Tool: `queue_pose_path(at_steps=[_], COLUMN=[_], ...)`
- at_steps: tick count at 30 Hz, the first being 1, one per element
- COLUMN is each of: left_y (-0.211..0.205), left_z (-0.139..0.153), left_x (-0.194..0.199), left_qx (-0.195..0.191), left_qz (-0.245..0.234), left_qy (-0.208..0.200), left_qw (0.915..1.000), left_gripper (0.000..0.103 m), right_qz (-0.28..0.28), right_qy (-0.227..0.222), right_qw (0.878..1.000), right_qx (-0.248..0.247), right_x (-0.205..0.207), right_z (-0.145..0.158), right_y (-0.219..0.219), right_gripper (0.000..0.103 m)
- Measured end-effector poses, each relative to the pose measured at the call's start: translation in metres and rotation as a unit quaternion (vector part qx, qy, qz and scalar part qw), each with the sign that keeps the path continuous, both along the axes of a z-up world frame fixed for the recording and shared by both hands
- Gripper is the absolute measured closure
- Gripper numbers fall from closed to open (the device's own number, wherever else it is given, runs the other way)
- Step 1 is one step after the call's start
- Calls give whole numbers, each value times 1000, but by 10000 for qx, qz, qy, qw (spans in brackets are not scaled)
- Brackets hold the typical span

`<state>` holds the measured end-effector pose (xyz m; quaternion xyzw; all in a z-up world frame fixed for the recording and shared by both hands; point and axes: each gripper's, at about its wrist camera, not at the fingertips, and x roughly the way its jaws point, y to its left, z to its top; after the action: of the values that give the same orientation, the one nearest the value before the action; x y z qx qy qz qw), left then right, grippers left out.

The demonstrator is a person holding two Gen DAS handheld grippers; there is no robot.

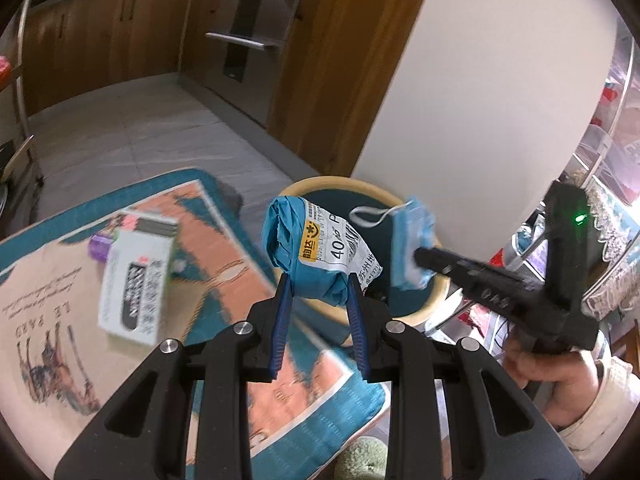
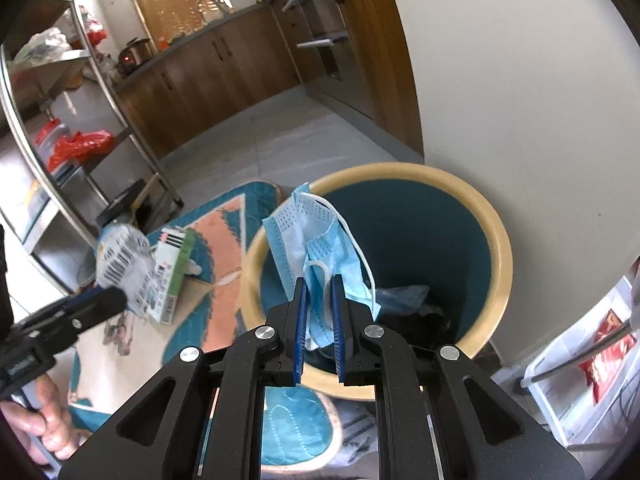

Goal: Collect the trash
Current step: 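Carry the blue package with the left gripper while the right carries the mask over the bin, then open both grippers over the bin to drop the package and mask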

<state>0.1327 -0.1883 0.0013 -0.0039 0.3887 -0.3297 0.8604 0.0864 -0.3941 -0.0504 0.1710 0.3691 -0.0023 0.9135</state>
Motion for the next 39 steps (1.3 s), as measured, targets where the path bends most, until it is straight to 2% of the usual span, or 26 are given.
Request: queue_pose_path(at_steps=[8, 12, 15, 19, 26, 27, 30, 32, 35, 39], left_y=[-34, -42, -49, -59, -74, -75, -76, -74, -69, -54], left_z=[0, -4, -11, -25, -49, -51, -55, -55, -52, -48], left_x=[5, 11, 20, 28, 29, 29, 30, 29, 29, 29], left_qx=[-142, -205, -221, -129, 85, 102, 121, 82, 80, 42], left_qz=[-288, -256, -223, -256, -407, -411, -393, -366, -280, -91], left_qy=[-51, 67, 179, 307, 474, 472, 474, 464, 416, 449], left_qw=[9995, 9994, 9993, 9991, 9980, 9980, 9980, 9982, 9987, 9989], left_gripper=[76, 76, 76, 76, 74, 72, 57, 43, 29, 24], right_qz=[85, 101, 41, -67, -585, -614, -641, -626, -611, -577], right_qy=[595, 858, 753, 585, 348, 321, 267, 263, 271, 258], right_qw=[9981, 9961, 9970, 9982, 9976, 9975, 9975, 9977, 9978, 9980], right_qx=[-140, -172, -180, -138, -129, -118, -113, -88, -42, 8], right_x=[12, 13, 9, 2, -10, -10, -12, -12, -10, -9], right_z=[-26, -35, -30, -23, -13, -12, -9, -10, -10, -10], right_y=[1, 3, 0, -6, -29, -30, -32, -31, -29, -26], right_gripper=[90, 78, 62, 61, 60, 60, 60, 60, 59, 57])
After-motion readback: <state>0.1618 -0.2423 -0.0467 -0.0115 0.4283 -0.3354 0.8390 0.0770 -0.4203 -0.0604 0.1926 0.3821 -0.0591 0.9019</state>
